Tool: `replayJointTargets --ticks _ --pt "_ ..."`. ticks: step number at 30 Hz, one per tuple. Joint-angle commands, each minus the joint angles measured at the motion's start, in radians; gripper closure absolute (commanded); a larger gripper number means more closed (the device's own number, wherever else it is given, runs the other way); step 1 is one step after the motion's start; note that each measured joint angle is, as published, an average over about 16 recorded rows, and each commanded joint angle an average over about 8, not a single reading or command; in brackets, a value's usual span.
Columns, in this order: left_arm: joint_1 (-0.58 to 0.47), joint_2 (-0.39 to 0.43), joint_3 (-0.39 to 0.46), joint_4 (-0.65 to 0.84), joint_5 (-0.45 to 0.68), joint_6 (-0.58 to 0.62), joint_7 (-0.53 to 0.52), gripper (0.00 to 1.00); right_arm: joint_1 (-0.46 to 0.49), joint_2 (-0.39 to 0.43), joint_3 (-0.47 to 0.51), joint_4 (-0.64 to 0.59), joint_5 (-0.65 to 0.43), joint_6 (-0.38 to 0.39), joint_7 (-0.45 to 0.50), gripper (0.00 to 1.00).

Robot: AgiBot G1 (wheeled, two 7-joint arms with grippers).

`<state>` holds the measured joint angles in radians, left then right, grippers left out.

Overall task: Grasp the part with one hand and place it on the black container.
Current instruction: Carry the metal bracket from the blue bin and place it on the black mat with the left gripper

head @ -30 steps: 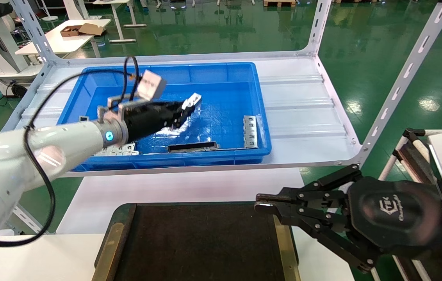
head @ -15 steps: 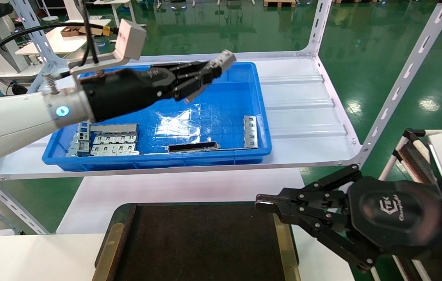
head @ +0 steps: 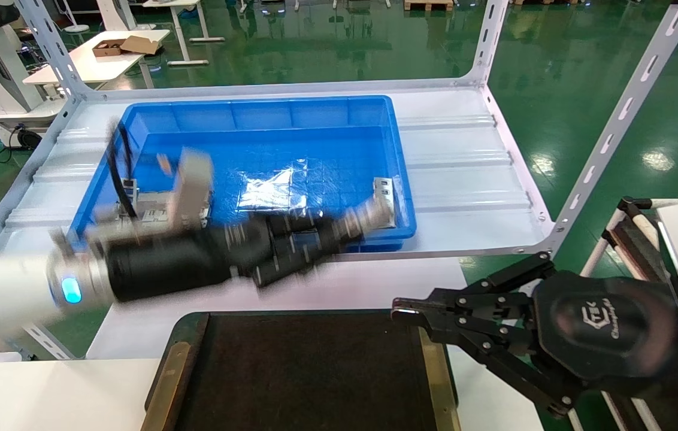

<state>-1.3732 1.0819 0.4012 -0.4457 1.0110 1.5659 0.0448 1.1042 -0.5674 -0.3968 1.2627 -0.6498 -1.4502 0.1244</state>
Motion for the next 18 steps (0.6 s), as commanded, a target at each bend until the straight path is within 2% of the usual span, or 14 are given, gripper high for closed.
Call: replayJointTargets --ticks 1,5,8,13,18 --pt "0.077 -0.012 0.008 -0.082 -0.021 0.017 -0.021 1.0 0.0 0.0 0.0 0.0 0.0 0.0 0.0 1.0" --pt "0.26 -0.047 0.026 -0.241 -0.049 -0.041 -0.089 1.0 0.0 0.0 0.0 0.0 0.0 0.0 0.0 1.0" --pt "0.384 -0.054 0.029 -0.321 -0.046 -0.146 -0.133 1.0 0.0 0.0 0.0 0.0 0.0 0.0 0.0 1.0" --pt "0.555 -0.014 0.02 -0.416 -0.017 -0.432 -0.203 1.0 0.0 0.0 0.0 0.0 0.0 0.0 0.0 1.0" --pt "0.662 0.077 0.006 -0.483 0.013 -0.757 -0.281 1.0 0.0 0.0 0.0 0.0 0.0 0.0 0.0 1.0"
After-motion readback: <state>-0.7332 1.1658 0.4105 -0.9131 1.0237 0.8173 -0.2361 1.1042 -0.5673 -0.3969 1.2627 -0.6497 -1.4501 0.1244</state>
